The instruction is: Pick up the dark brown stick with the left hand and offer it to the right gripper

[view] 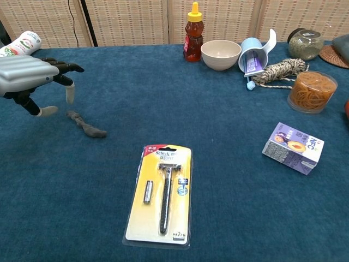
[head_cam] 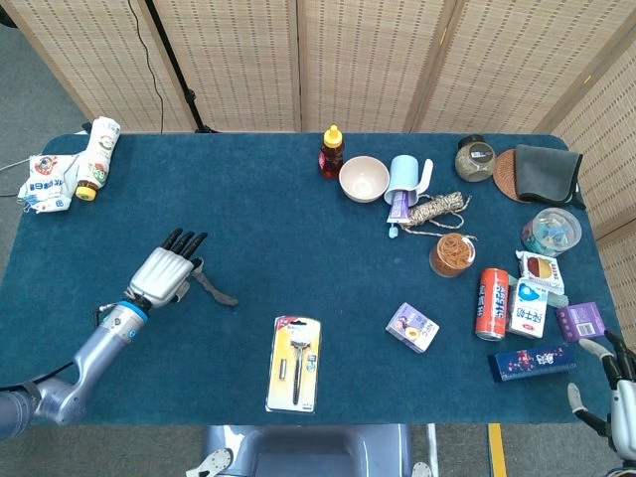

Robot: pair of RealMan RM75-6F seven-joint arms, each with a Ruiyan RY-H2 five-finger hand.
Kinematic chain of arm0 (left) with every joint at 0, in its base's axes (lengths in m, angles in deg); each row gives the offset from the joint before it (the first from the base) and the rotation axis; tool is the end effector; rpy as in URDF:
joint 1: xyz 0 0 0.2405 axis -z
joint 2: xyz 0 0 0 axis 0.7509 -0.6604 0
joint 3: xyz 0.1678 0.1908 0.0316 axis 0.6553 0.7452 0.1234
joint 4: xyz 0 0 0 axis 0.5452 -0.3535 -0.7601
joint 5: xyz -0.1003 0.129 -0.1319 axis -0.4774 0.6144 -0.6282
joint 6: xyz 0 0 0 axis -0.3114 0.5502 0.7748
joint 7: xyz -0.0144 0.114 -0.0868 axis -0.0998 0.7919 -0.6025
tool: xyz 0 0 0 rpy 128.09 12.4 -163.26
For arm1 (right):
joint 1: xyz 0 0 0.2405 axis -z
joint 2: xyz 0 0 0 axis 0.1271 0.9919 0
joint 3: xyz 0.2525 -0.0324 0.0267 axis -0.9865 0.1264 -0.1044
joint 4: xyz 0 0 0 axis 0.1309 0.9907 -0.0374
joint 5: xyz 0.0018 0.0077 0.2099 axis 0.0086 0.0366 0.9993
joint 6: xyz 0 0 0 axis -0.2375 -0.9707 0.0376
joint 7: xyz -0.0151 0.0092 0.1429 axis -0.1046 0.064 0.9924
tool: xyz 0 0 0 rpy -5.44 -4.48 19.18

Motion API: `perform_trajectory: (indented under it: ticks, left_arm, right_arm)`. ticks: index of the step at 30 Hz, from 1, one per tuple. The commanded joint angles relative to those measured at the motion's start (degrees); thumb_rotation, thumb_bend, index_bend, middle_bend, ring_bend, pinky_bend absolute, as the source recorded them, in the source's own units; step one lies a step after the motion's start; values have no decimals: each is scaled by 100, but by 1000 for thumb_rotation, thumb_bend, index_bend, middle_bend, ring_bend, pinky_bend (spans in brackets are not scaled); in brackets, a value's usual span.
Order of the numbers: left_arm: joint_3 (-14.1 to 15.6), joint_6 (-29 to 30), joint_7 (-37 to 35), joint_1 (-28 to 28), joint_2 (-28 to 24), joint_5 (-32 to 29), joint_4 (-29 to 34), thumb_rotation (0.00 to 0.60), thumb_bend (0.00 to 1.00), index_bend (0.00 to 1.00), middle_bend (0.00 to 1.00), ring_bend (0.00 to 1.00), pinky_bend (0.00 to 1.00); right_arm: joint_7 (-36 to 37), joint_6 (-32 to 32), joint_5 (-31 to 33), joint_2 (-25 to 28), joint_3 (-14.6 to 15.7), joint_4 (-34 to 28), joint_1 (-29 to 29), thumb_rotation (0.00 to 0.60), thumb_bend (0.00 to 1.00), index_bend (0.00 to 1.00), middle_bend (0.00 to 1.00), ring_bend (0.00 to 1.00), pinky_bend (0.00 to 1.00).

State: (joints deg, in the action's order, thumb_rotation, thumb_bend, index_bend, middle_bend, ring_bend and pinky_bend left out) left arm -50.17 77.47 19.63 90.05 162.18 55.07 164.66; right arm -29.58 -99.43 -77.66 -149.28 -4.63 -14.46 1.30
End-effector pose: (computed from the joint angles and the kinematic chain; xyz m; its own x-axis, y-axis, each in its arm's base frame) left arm -0.2231 0.3447 0.0275 0.7207 0.2069 0.6616 0.6714 -0.4457 -0.5921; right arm -0.3214 -0.1048 0.1629 0.2480 0.0589 0.9670 -0.9439 0.2394 0.2275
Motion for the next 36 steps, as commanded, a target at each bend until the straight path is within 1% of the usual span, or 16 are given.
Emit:
perform_trajectory:
  ticks: [1,8,14,18,21,26,33,36]
  left_arm:
    - [45,-109,-222,-26,188,180,-428,600,389,420,0,0,0]
    - [-64,-206,-426,-21,575,188,-961,600,389,420,0,0,0]
    - [-154,-280,-514,-13,772,145,-1186,600,385,419,0,0,0]
    - [-205,-276,-591,-28,884,137,-1317,600,361,419,0,0,0]
    - [-223,-300,-607,-29,935,133,-1392,600,342,419,0,0,0]
    - [-271,-306,-665,-51,1013,102,-1470,600,338,421,0,0,0]
    - [-333,-262,-719,-92,1081,85,-1518,600,337,483,0,0,0]
    - [-356,-253,-731,-110,1110,70,-1526,600,336,490,0,0,0]
  right_arm:
    - [-51,-7,11,8,5,-42,8,600,385,236,93,142,0]
    - [-145,1,38,18,19,-123,21,600,385,247,93,144,0]
    - [-174,-17,62,39,14,-153,37,600,385,248,96,144,0]
    - [-170,-25,76,47,17,-159,51,600,385,248,96,145,0]
    - [-165,-24,86,48,16,-161,56,600,385,248,96,145,0]
    - [-168,-24,90,46,14,-166,58,600,385,248,96,145,0]
    - [-173,-17,97,50,10,-173,57,600,385,248,97,145,0]
    - [-165,-22,106,58,0,-179,58,600,385,248,97,145,0]
